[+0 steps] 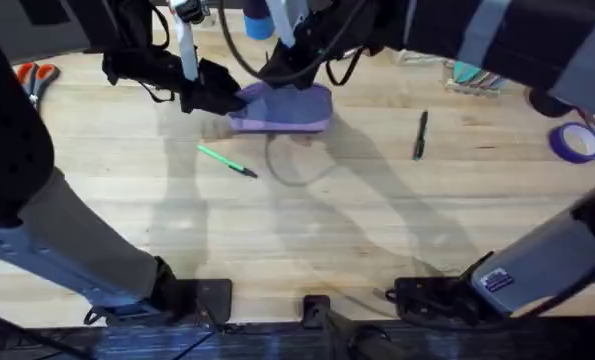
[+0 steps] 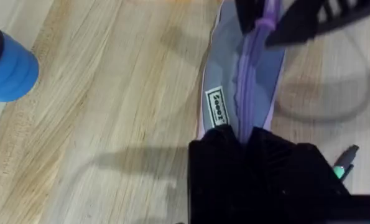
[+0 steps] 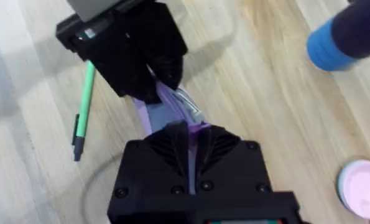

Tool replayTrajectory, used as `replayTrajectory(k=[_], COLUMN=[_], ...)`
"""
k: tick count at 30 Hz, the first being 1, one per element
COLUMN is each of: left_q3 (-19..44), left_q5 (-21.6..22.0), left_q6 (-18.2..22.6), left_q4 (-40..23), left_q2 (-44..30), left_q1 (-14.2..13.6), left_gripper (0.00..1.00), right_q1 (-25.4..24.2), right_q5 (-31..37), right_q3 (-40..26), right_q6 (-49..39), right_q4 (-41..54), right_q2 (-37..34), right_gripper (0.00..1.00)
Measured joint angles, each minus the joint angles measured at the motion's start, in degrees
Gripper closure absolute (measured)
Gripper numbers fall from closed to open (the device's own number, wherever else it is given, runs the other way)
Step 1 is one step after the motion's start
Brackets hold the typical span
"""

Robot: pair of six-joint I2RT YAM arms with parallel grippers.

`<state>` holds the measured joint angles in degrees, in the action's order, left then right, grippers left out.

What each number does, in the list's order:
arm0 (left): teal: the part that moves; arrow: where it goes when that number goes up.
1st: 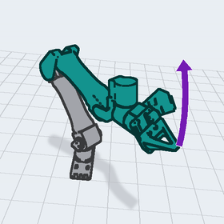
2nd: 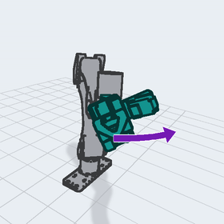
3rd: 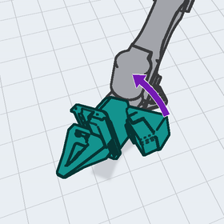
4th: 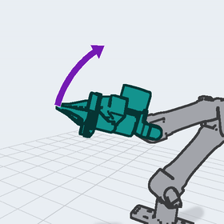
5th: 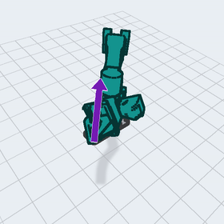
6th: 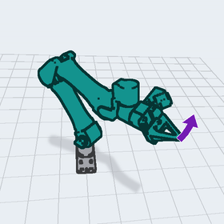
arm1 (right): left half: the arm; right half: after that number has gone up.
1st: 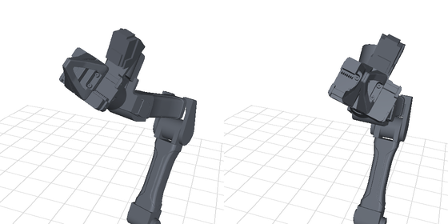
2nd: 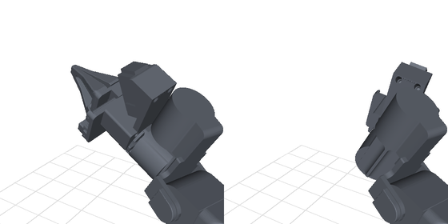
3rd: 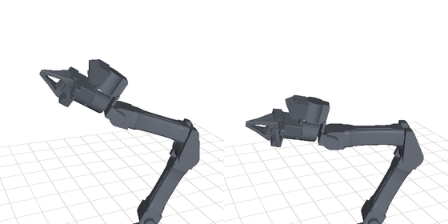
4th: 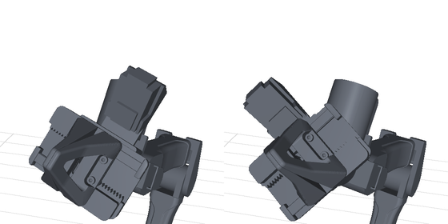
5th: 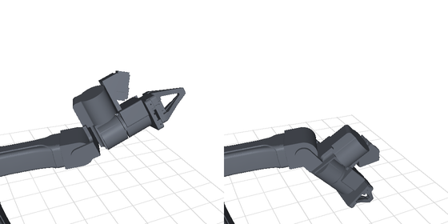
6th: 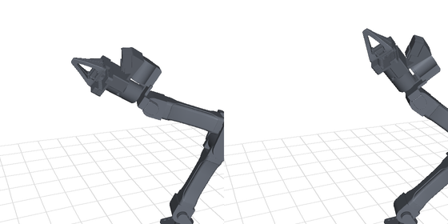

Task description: Unzip the bag, pick up the pens from the table one at a time and place them inside, then zip the bag closed.

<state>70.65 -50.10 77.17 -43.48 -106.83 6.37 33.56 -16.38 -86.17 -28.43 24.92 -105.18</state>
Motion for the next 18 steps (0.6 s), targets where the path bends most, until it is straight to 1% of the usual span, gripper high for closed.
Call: replayTrajectory(k=[6,10,18], left_q3=[0.0,0.0,0.0], left_q5=[0.0,0.0,0.0], left_q6=[0.0,0.0,0.0], left_q4=[0.0,0.0,0.2], left_q2=[0.0,0.0,0.0], left_q1=[0.0,0.0,0.0], left_gripper=[0.958,0.958,0.958], right_q1=[3.2,4.9,5.3], right_q5=[0.0,0.0,-1.5], right_q3=[0.0,0.0,0.0], right_q6=[0.2,0.5,4.1], right_q4=[-3.8,-7.0,-9.7], right_q2=[-2.9,-3.3,-4.9], right_gripper=[0.97,0.97,0.97])
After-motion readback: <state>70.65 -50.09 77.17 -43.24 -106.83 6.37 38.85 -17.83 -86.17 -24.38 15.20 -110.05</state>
